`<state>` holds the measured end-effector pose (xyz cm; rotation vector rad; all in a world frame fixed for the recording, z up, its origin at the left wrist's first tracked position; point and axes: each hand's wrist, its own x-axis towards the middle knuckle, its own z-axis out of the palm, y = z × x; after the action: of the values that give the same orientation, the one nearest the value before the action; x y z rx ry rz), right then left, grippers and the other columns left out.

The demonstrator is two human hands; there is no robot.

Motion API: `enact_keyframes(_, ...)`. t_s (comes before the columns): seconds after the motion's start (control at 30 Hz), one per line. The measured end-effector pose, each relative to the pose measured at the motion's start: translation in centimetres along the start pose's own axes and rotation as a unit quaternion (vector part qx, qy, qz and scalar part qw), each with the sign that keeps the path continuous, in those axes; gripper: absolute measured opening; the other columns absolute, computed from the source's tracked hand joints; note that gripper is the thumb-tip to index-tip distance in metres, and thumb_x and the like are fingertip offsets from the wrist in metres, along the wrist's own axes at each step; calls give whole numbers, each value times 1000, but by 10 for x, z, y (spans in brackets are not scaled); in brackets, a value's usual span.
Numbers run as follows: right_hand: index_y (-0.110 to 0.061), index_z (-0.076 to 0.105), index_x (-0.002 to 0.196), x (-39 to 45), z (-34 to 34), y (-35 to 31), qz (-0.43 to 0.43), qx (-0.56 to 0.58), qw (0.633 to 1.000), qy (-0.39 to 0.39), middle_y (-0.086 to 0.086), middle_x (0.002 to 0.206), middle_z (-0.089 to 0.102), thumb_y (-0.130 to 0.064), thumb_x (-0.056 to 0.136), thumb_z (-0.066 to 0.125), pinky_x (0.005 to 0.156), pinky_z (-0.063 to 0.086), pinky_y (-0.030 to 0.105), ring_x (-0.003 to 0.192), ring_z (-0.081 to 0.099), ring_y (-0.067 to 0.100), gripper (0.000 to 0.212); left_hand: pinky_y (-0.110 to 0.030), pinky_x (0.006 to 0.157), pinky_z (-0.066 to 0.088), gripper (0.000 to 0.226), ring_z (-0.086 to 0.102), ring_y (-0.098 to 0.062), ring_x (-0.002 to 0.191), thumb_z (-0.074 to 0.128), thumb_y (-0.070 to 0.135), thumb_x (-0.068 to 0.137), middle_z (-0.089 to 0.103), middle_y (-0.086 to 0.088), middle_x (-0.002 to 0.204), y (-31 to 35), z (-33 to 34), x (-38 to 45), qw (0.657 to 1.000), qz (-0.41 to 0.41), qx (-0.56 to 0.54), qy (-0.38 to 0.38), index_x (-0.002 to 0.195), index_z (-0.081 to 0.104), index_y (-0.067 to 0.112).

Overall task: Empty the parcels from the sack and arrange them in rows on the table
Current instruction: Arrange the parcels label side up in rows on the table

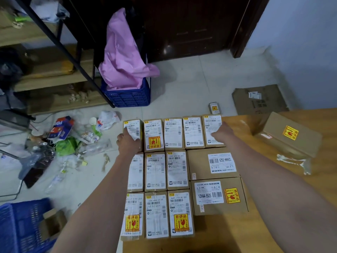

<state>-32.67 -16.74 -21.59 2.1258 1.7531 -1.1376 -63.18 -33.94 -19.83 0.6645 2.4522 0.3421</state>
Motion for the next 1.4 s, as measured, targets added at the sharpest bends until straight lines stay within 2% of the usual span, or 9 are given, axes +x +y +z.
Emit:
enact_keyframes(0.17,-6,33,146,11,4,1,6,-10,1000,-14,9,140,53,-31,85,74,101,47,41,128,50,31,78,-51,109,33,79,29,-43,137,65,21,91,24,-23,152,-5,3,10,1000,-19,-4,6,154,18,19)
enact_keyframes(0.3,-6,37,142,7,-1,-1,8,-7,1000,-15,8,136,55,-27,85,74,98,49,39,125,53,30,71,-46,99,43,82,47,-41,126,66,16,89,43,-24,141,-8,7,15,999,-16,-49,-17,154,16,18)
enact_keyframes(0.43,-11,50,133,5,-3,1,-7,-12,1000,-18,5,131,60,-24,85,73,89,49,33,119,57,27,55,-43,94,45,79,52,-41,121,66,12,89,48,-24,137,-8,8,13,997,-10,-71,-13,152,18,18)
enact_keyframes(0.7,-9,59,123,-10,-2,-4,-23,-31,999,10,10,125,63,-12,94,60,91,49,33,114,60,28,30,-42,92,44,77,50,-39,122,67,14,88,51,-22,135,-9,10,12,998,-8,-60,-6,151,22,17)
enact_keyframes(0.97,-14,54,128,-7,1,-2,18,27,999,-14,3,121,64,-16,81,66,66,48,26,102,63,23,48,-43,90,46,78,52,-40,121,67,20,89,54,-21,133,-13,12,13,999,7,-37,-1,151,21,18)
enact_keyframes(1.17,-13,50,132,0,4,-1,38,49,998,-22,5,122,63,-13,80,64,73,51,29,105,62,25,54,-46,89,50,78,55,-40,115,67,21,88,57,-20,129,-12,12,13,999,6,-37,-3,151,21,20)
enact_keyframes(1.27,-12,42,140,-4,1,-5,58,58,996,-35,7,131,59,-11,82,66,79,52,31,111,60,26,63,-48,91,51,76,56,-40,115,67,21,88,57,-19,130,-13,9,15,999,-2,-51,-11,150,22,21)
enact_keyframes(1.33,-12,17,154,-13,-1,-10,79,59,994,-52,10,144,48,-10,87,65,86,48,31,119,56,27,83,-47,93,50,75,56,-40,114,66,20,89,57,-19,130,-13,7,14,997,-3,-71,-19,149,23,22)
enact_keyframes(1.4,-11,-9,156,-16,-1,-12,84,68,993,-52,12,153,36,-11,91,63,92,43,31,129,48,29,97,-46,95,48,74,54,-40,118,65,19,89,55,-19,134,-13,3,12,997,3,-74,-17,150,22,20)
